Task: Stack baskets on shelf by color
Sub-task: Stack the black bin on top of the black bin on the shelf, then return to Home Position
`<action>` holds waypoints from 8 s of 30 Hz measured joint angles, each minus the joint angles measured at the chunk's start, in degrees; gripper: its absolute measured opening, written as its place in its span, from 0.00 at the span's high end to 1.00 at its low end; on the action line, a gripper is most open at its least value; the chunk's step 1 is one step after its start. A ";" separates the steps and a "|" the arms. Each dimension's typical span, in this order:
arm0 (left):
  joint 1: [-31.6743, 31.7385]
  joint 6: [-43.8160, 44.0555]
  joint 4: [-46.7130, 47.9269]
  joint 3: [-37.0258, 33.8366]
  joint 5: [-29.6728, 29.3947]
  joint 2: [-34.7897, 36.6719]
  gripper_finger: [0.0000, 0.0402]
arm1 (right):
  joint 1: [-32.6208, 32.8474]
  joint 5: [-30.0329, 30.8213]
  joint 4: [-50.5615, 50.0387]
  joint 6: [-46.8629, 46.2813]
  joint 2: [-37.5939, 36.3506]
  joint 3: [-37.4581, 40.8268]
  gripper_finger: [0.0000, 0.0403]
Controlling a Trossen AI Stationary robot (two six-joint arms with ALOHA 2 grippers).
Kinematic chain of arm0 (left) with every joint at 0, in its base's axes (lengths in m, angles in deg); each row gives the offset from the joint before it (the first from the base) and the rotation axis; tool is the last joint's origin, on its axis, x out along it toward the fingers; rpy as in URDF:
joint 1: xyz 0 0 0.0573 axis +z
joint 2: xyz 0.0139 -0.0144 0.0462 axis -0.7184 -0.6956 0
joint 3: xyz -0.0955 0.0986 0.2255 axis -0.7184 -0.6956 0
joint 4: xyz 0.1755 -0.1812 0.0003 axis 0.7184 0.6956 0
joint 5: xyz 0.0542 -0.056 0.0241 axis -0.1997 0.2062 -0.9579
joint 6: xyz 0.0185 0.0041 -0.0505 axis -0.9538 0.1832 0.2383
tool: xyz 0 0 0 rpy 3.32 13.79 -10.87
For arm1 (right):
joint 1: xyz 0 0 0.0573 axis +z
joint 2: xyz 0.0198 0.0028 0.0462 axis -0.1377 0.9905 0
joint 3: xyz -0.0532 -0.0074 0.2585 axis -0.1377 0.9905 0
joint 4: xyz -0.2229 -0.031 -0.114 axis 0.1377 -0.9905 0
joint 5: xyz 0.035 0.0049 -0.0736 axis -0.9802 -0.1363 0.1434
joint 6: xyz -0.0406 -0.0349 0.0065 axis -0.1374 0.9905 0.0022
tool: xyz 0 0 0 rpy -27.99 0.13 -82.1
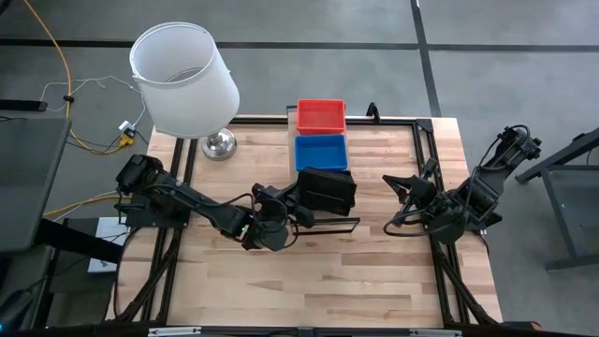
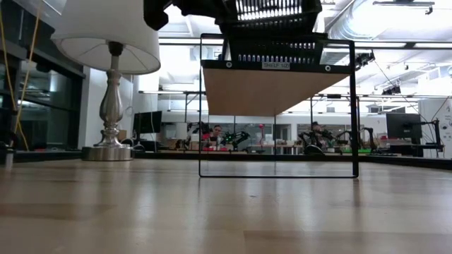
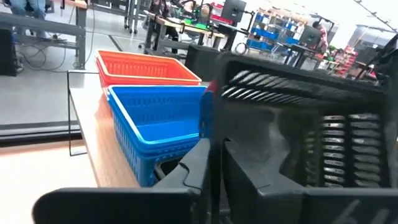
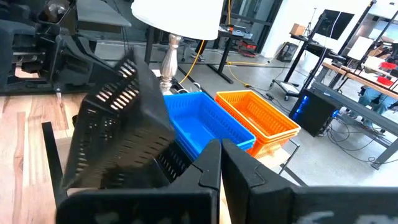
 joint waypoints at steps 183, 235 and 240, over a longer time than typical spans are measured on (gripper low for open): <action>10.88 -41.61 -20.37 -69.00 70.97 77.46 0.99 | -37.46 -71.49 46.50 25.69 -50.90 56.76 1.00; 10.88 -41.61 -20.38 -69.00 70.99 77.46 0.99 | -37.45 -71.49 46.49 25.70 -50.90 56.76 1.00; 10.88 -41.61 -20.39 -69.00 70.97 77.46 0.99 | -37.44 -71.49 46.49 25.68 -50.90 56.76 1.00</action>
